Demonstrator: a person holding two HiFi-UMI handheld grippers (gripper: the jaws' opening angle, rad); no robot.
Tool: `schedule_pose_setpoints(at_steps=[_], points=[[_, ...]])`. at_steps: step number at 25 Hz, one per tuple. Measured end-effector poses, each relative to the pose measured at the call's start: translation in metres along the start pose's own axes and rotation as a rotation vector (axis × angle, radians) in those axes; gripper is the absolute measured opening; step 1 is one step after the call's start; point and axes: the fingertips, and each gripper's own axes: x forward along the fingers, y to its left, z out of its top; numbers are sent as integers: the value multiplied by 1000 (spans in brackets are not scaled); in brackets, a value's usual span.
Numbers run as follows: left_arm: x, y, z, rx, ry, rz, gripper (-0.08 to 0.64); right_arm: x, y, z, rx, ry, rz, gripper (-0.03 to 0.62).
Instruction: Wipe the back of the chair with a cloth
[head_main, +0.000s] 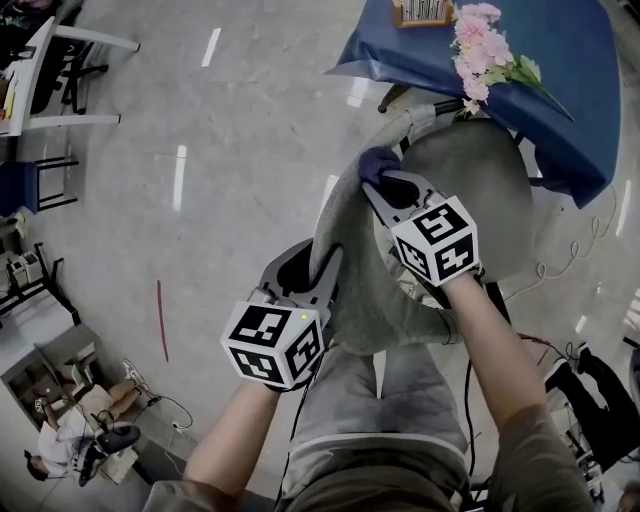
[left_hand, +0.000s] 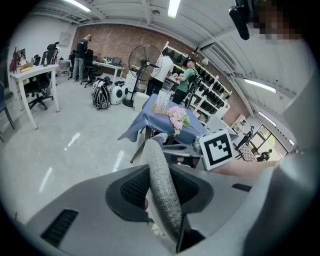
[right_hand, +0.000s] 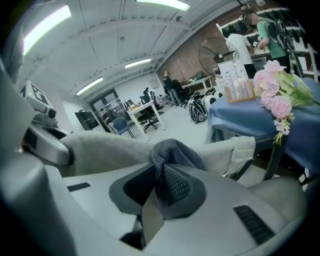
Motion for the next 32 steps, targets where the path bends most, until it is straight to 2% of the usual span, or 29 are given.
schedule_pose_setpoints(at_steps=[5,11,16,22,24,27,29,32], points=[[-3,3,1,7,3,-1,127,-13,60,-22,53,26,137,58],[-5,4,0,9,13,2,127,-50,127,-48,15,103,285,58],[-4,3,1,14,17,-4,129,-94,171,-81,-65,261,453,58],[-2,3,0,13,13,-8,130,-157,189,-136,-139,564,669,58],[-2,2,0,14,12,-10,132,-166,190,-142,-170,590,694,58],[-1,2,1,12,11,-12,132,-161,191,-137,-254,577,679,58],[-1,2,1,11,10,-14,132,-151,190,-127,-306,544,650,57],[0,2,0,13,16,-17,135,-130,186,-103,-320,458,591,57]])
